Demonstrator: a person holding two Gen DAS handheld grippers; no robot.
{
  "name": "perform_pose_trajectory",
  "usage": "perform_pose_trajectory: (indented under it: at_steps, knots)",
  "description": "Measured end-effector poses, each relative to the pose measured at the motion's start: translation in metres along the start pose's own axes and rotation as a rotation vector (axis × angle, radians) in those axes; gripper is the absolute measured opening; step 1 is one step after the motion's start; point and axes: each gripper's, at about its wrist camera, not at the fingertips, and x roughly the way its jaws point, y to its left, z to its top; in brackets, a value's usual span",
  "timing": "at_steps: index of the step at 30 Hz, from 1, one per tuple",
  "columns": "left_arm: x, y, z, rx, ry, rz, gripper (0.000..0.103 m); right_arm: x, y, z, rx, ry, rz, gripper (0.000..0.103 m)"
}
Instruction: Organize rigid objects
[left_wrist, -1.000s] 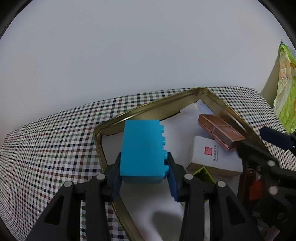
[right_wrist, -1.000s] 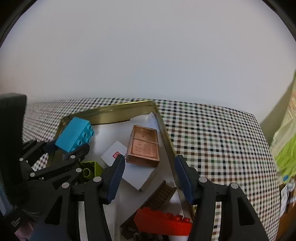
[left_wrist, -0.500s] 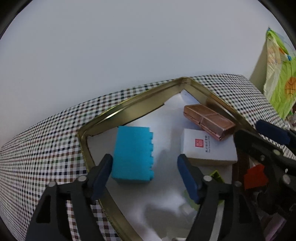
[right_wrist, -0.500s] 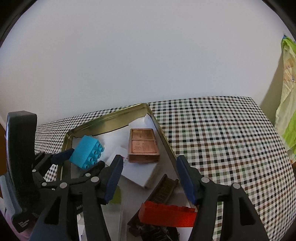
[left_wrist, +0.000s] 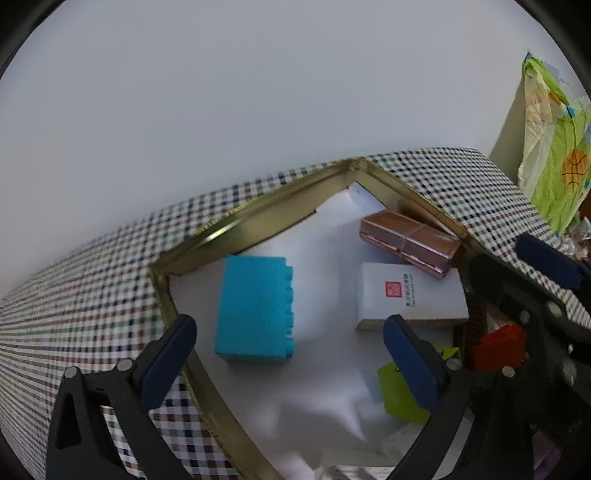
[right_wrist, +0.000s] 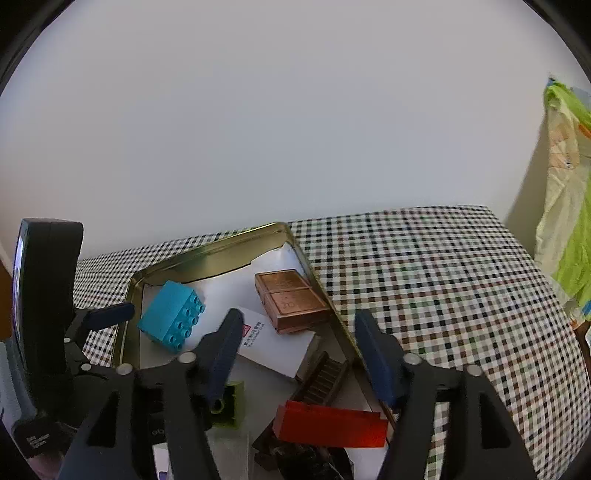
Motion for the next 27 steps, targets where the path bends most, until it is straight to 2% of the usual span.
perform_pose_trajectory:
  at_steps: [1,6,10,15,20,27]
  knots:
    - [-0.002,0.002,0.0,0.0,-0.017,0.016,0.102,-0.002,-0.001,-0.002,0.008,-0.016,-0.005,0.077]
    - [-0.02,0.007,-0.01,-0.056,-0.105,0.073,0.102,-0.016,0.002,-0.008,0.007,-0.122,-0.035,0.077]
    - [-0.039,0.01,-0.023,-0.089,-0.21,0.105,0.102,-0.035,0.001,-0.017,0.028,-0.217,-0.013,0.078]
    - [-0.057,0.013,-0.041,-0.123,-0.318,0.2,0.102,-0.053,0.0,-0.037,0.038,-0.341,0.001,0.082]
    - [-0.072,0.022,-0.059,-0.219,-0.399,0.164,0.102,-0.062,-0.001,-0.05,0.06,-0.407,0.009,0.082]
    - [-0.086,0.028,-0.076,-0.256,-0.474,0.149,0.102,-0.064,0.009,-0.062,0.015,-0.45,-0.029,0.083]
